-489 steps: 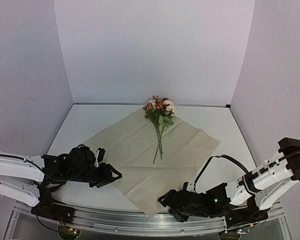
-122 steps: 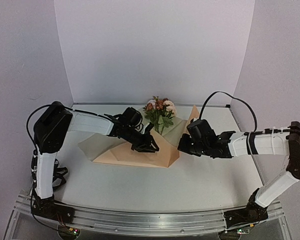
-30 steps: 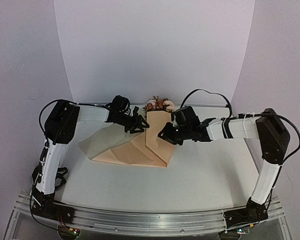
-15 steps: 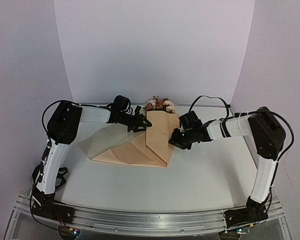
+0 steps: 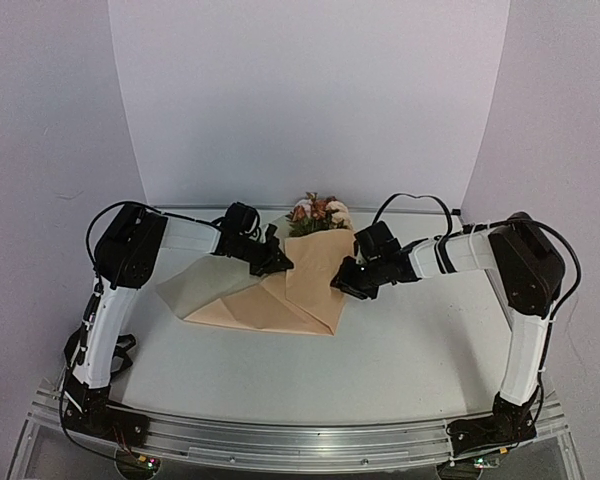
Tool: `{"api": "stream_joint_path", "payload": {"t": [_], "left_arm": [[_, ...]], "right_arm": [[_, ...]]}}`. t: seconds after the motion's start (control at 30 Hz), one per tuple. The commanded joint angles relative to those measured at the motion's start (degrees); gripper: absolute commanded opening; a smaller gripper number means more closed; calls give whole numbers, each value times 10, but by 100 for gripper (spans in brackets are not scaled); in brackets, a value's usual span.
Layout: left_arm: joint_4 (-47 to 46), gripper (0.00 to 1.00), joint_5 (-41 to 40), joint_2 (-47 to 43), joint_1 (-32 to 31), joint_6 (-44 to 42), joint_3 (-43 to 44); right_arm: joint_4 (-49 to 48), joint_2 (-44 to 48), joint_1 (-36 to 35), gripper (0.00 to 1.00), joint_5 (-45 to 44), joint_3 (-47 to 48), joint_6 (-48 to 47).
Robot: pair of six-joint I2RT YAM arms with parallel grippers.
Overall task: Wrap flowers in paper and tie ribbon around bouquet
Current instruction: Press the fold line on the 1/4-folded wrapping paper.
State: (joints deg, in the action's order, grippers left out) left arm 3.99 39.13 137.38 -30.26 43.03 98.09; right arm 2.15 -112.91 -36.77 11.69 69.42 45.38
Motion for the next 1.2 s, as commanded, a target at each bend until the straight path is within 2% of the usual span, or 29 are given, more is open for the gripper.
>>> {"api": "stream_joint_path", "payload": {"t": [0.0, 0.3, 0.57, 0.73, 0.83, 0.9, 1.03, 1.17], "left_arm": [[-3, 0, -37, -30, 3, -22, -10], [-6, 0, -61, -36, 4, -19, -20], [-11, 0, -67, -46, 4, -23, -33], [-4, 18, -101, -88, 4, -43, -45], [6, 36, -135, -133, 3, -58, -63], [6, 41, -145, -163, 1, -62, -79], [4, 38, -123, -201, -22, -57, -103], [-5, 25, -63, -185, -59, -31, -111]], "right_arm": [[-46, 30, -1, 33, 49, -30, 23], [-164, 35, -1, 31, 105, -118, 100], [-235, 12, -1, 31, 126, -151, 147], [-234, 12, -1, 30, 116, -164, 146], [-233, 10, -1, 30, 114, -162, 146], [-231, 9, -1, 30, 113, -161, 145], [-220, 14, -1, 30, 107, -158, 138], [-202, 18, -1, 30, 104, -149, 129]]}}
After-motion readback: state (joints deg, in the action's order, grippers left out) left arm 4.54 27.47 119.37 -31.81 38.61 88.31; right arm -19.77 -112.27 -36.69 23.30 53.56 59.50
